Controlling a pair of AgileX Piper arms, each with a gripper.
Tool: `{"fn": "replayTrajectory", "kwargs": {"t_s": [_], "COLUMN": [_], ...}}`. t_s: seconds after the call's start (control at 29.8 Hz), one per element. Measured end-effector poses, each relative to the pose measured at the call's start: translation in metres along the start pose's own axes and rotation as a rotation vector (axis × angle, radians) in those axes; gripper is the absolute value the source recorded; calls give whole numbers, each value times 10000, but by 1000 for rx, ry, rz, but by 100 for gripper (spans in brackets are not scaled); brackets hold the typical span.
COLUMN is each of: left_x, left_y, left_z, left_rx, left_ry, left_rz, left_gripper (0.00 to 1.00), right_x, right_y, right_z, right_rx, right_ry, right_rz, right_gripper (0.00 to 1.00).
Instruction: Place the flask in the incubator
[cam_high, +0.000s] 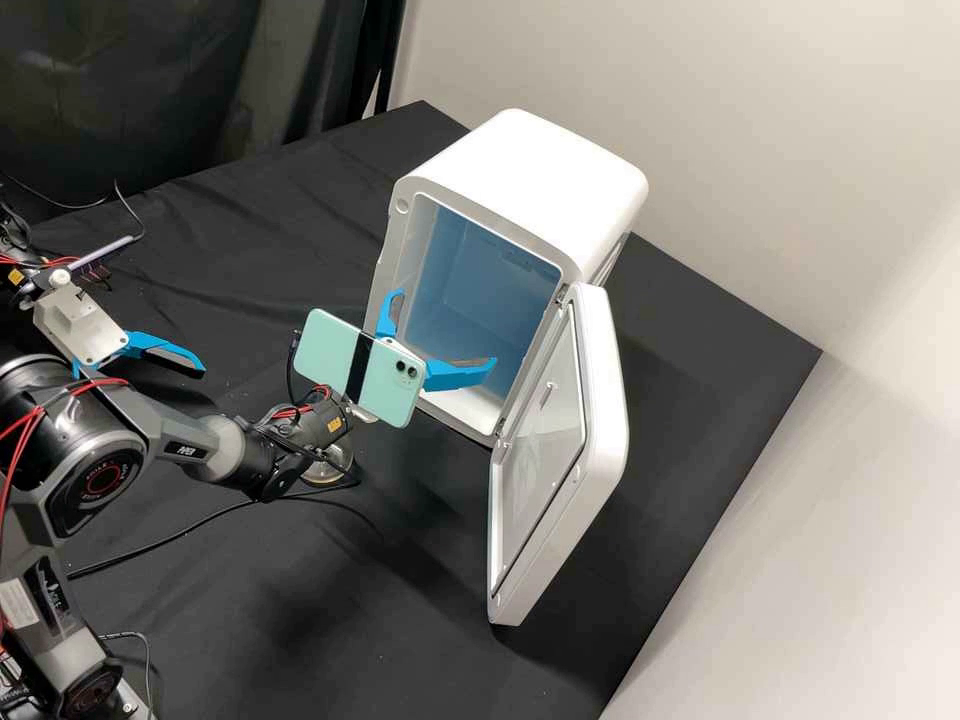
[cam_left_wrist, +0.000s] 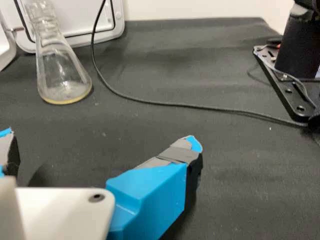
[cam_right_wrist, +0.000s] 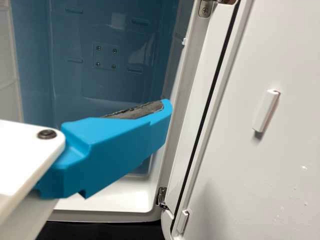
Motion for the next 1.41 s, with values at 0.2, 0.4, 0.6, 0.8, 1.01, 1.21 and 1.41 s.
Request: {"fn": "replayTrajectory", "kwargs": {"t_s": [0.2,0.4,0.6,0.8,1.01,1.21,1.41], "left_x": [-17,-71,-97,-125,-172,-194,-228], "left_y": [12,46,116,120,134,190,266], "left_z": [-75,-260,-457,-573,-653,-636,-577], "left_rx": [-11,-43,-70,-89,-131,-119,-112], "left_ry": [32,87,160,209,232,221,163], "left_rz": [8,27,67,78,92,117,140], "left_gripper": [100,100,100,100,100,100,100], "right_x": [0,0,0,0,0,0,0], "right_y": [0,0,0,0,0,0,0], "right_z": [0,0,0,0,0,0,0], "right_rx": [0,0,0,0,0,0,0], "right_ry": [0,0,0,0,0,0,0], "right_rz": [0,0,0,0,0,0,0], "right_gripper": [100,100,100,100,100,100,100]}}
